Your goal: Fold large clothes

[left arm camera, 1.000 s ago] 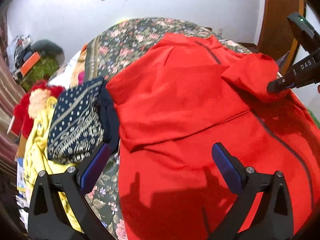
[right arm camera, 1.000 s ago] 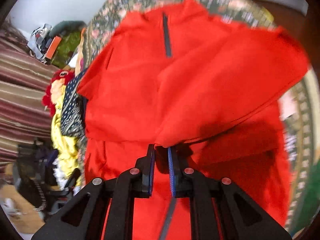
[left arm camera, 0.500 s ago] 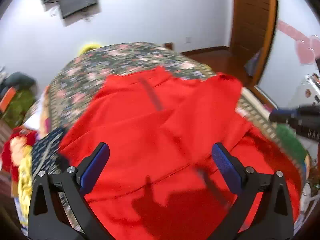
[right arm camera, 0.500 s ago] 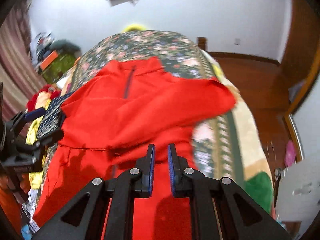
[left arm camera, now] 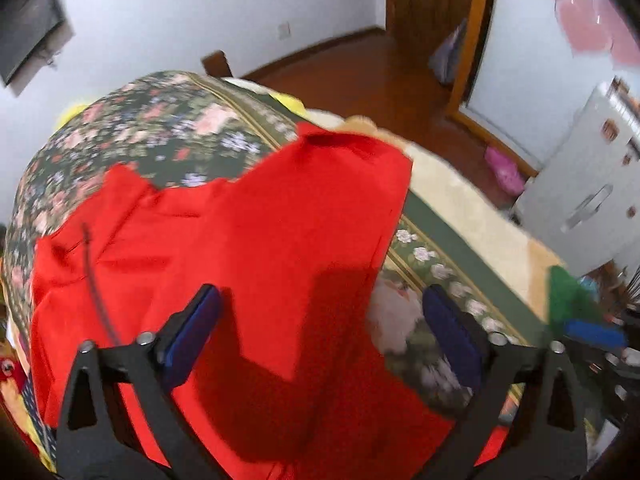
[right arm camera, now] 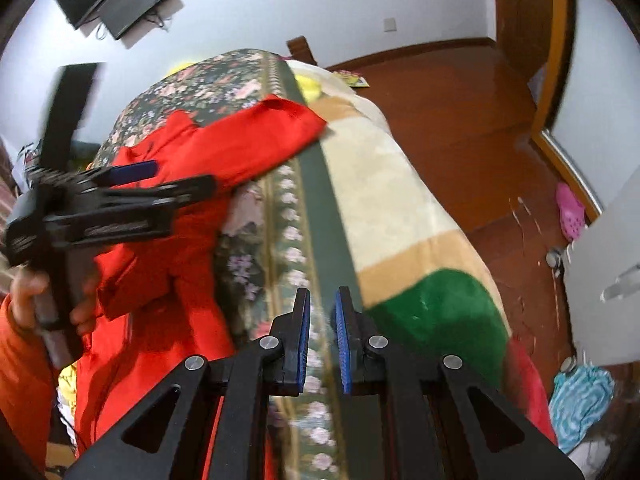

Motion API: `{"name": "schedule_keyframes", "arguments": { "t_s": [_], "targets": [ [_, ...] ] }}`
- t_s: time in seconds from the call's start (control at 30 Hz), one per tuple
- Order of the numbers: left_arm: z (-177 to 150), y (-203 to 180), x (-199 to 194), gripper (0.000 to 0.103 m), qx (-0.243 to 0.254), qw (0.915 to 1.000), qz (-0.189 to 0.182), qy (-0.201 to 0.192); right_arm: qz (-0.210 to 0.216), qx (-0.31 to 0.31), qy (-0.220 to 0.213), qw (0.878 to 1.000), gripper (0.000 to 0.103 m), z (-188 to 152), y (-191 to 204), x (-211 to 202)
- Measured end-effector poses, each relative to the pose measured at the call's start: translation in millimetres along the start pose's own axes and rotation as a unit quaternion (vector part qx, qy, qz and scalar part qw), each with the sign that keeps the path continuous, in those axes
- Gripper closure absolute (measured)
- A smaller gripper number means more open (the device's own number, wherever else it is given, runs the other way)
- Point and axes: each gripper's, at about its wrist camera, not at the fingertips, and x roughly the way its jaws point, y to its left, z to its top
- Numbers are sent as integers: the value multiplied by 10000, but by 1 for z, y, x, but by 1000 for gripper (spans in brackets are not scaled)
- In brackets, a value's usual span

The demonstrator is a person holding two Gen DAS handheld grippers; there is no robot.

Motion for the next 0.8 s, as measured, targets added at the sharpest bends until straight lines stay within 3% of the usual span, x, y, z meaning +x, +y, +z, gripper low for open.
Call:
{"name": "schedule_keyframes", "arguments": {
  "t_s": [0.07, 0.1, 0.13, 0.17, 0.23, 0.33, 0.4, 0.57, 0.8],
  "targets": [
    [2, -7, 21, 16, 143, 9994, 260, 158, 11, 11, 42, 10000, 94, -2, -2, 4],
    [1, -9, 28, 16, 201, 9989, 415, 89, 11, 6, 46, 10000, 94, -3, -1, 5],
    [-1, -8, 28, 24, 183, 9988, 447, -40, 16, -2, 57, 10000, 94, -4, 0, 7],
    [-1, -6, 25, 33, 104, 9986, 486, -161, 23, -11, 69, 10000, 94, -4, 2, 8],
    [1, -1, 20, 65, -77, 9980, 604, -159, 46, -44, 80, 9999, 94, -6, 5, 8],
    [4, 15, -2, 89, -401, 9978, 390, -358, 18, -134, 81, 9999, 94, -6, 15, 6],
    [7, 26, -24, 95, -582, 9957, 371, -611, 26, -228, 53, 9997, 94, -6, 23, 4],
    [1, 73, -100, 98, -1102, 9836, 342, -1385, 95, -555, -53, 9984, 94, 3, 55, -5],
    [-71, 169, -194, 98, -1899, 9549, 691, -2174, 163, -1533, -354, 9874, 94, 31, 133, -7]
  ]
}}
